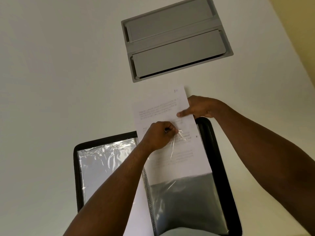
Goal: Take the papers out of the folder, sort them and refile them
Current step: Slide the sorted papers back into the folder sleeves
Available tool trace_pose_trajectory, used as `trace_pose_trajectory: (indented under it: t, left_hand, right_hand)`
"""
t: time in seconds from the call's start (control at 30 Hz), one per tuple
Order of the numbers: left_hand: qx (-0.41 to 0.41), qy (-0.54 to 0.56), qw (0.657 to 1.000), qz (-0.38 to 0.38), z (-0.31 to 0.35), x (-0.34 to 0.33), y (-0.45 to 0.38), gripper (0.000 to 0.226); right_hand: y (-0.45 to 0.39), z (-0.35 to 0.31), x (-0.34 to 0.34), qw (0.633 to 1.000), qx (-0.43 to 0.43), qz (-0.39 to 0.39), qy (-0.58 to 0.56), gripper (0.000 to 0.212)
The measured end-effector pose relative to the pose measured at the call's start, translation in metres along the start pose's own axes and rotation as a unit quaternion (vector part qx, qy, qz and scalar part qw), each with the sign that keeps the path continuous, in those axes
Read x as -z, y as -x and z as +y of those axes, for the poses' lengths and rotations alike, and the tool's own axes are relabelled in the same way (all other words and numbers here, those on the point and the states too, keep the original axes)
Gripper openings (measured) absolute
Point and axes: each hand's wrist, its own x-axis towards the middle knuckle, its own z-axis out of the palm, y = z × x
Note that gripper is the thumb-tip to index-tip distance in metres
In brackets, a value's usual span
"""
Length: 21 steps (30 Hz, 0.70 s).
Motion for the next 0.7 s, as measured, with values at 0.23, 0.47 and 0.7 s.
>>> trace_pose_trajectory:
  t: [0.23, 0.47, 0.7]
  left_hand:
    - [0.012, 0.015, 0.999, 0.042, -0.004, 0.002, 0.007, 0.011]
    - [0.003, 0.029, 0.999, 0.038, -0.002, 0.001, 0.009, 0.009]
    - [-0.011, -0.007, 0.998, 0.054, -0.001, 0.000, 0.010, 0.013]
  right_hand:
    - [0.002, -0.007, -0.002, 0.995, -0.011, 0.023, 0.100, 0.047]
    - [0.008, -0.016, -0.009, 0.988, 0.040, 0.059, 0.139, 0.040]
    - [0.008, -0.010, -0.010, 0.967, -0.012, 0.000, 0.254, 0.037]
